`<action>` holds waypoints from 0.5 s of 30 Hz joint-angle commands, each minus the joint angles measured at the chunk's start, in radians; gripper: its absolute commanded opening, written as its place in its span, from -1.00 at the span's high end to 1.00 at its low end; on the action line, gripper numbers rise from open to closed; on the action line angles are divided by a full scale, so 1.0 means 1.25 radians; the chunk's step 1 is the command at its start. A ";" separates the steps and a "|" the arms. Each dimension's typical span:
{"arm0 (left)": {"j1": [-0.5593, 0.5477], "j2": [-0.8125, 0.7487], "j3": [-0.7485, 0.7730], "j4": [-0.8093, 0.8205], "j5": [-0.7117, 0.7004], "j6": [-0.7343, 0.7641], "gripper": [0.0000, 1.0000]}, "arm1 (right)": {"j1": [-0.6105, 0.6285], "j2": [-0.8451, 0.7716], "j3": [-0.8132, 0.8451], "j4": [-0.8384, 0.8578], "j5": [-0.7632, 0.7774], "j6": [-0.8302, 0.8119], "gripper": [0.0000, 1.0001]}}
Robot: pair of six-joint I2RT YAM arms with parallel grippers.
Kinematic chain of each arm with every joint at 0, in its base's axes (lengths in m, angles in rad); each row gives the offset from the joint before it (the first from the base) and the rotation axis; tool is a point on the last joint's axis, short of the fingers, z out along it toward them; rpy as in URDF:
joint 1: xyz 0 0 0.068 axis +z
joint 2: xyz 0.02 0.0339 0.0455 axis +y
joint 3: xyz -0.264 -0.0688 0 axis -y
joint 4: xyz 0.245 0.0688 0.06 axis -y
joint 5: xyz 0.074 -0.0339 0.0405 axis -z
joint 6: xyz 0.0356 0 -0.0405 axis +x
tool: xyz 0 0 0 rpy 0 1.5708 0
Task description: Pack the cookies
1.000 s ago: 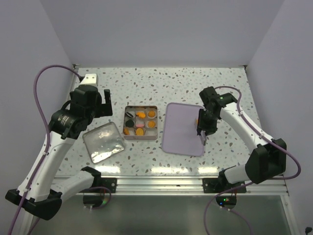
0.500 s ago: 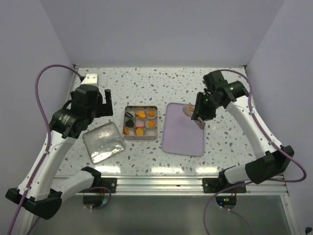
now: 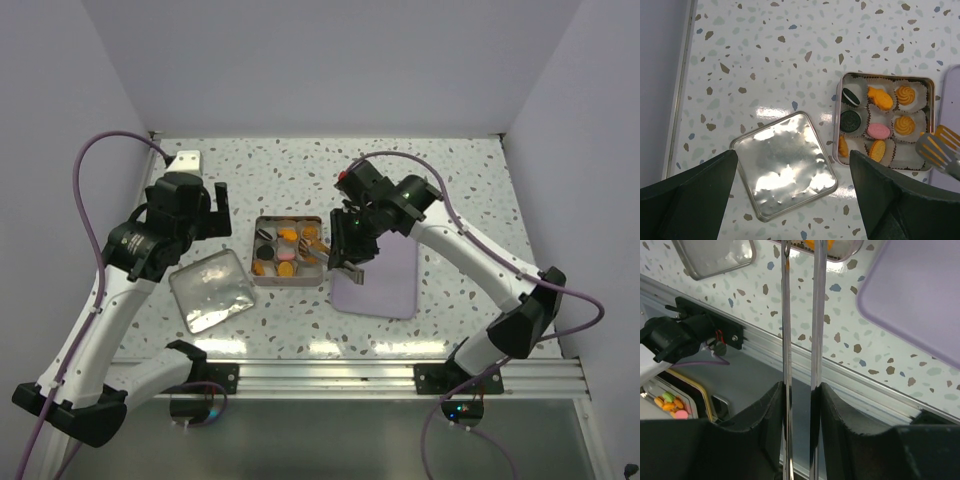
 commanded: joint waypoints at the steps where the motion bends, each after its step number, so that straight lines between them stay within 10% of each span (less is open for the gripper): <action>1: -0.002 -0.007 0.021 0.015 -0.014 0.004 -1.00 | 0.026 0.014 -0.003 0.064 -0.009 0.024 0.41; 15: 0.019 -0.011 0.012 0.008 0.004 -0.013 -1.00 | 0.031 0.026 -0.120 0.114 0.005 0.002 0.40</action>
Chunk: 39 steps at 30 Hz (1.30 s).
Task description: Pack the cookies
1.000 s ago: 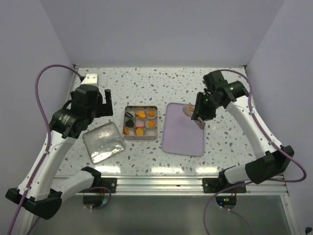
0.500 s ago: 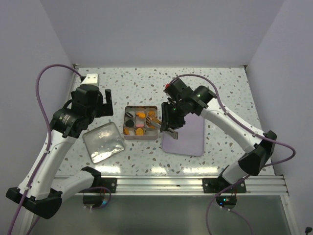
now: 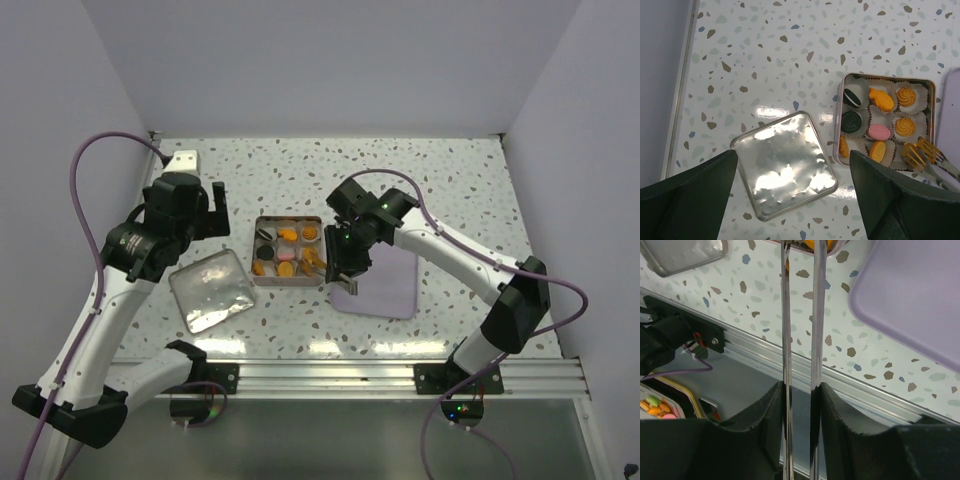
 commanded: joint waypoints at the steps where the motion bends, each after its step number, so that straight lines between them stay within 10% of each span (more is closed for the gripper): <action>1: 0.008 -0.006 0.015 0.010 0.003 -0.008 -1.00 | 0.000 -0.020 -0.030 0.033 0.011 -0.011 0.37; 23: 0.013 0.023 0.065 -0.004 -0.003 -0.008 -1.00 | -0.029 -0.066 0.168 -0.093 0.084 -0.041 0.03; 39: 0.015 -0.005 0.029 -0.009 0.017 -0.030 -1.00 | -0.485 0.046 0.210 -0.066 0.004 -0.203 0.04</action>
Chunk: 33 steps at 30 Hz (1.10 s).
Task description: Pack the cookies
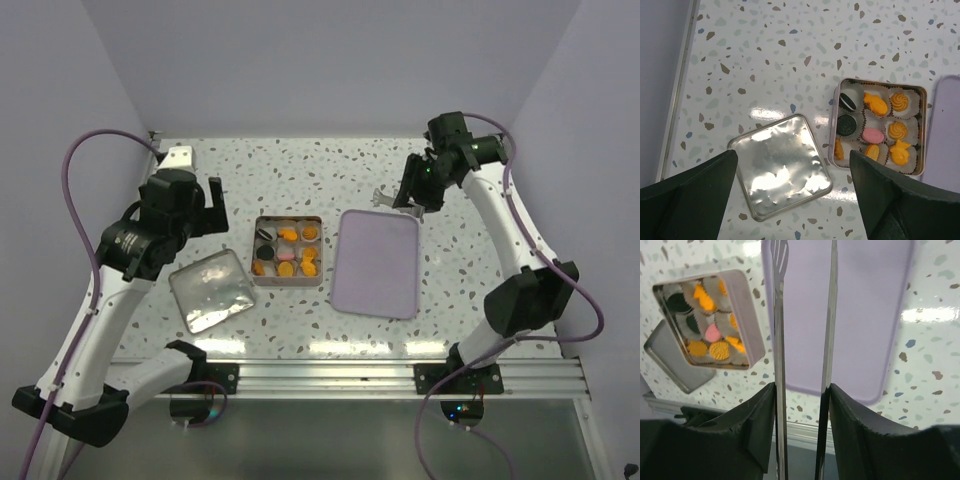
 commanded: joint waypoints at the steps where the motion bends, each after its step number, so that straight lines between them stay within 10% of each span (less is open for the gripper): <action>1: 0.005 -0.016 -0.012 0.004 0.008 -0.015 -1.00 | -0.075 0.063 0.042 0.030 -0.029 -0.050 0.05; 33: 0.020 0.075 -0.052 0.065 0.016 -0.043 -1.00 | -0.158 0.618 0.284 0.284 -0.017 0.074 0.11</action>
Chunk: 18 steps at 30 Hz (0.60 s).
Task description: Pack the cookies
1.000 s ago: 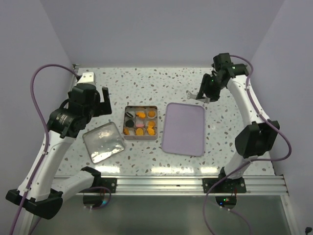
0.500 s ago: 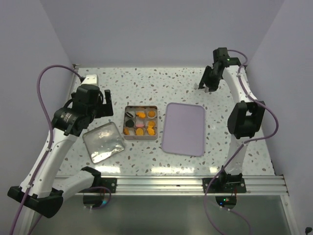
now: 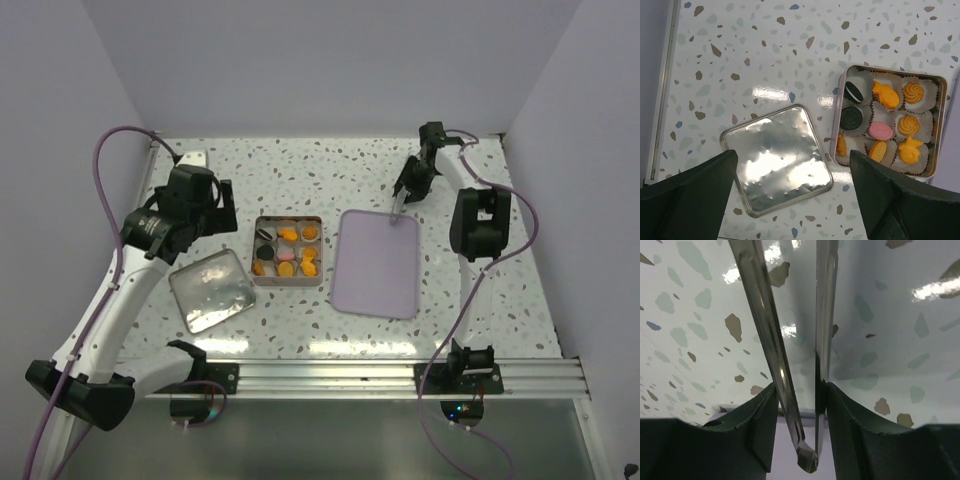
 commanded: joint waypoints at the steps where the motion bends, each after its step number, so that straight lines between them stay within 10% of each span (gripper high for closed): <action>1: 0.009 0.016 -0.007 0.046 0.010 -0.017 -1.00 | -0.004 0.042 0.046 0.056 -0.055 0.034 0.10; 18: 0.021 0.076 0.012 0.066 0.037 -0.013 -1.00 | -0.041 0.143 0.104 0.206 -0.242 0.238 0.06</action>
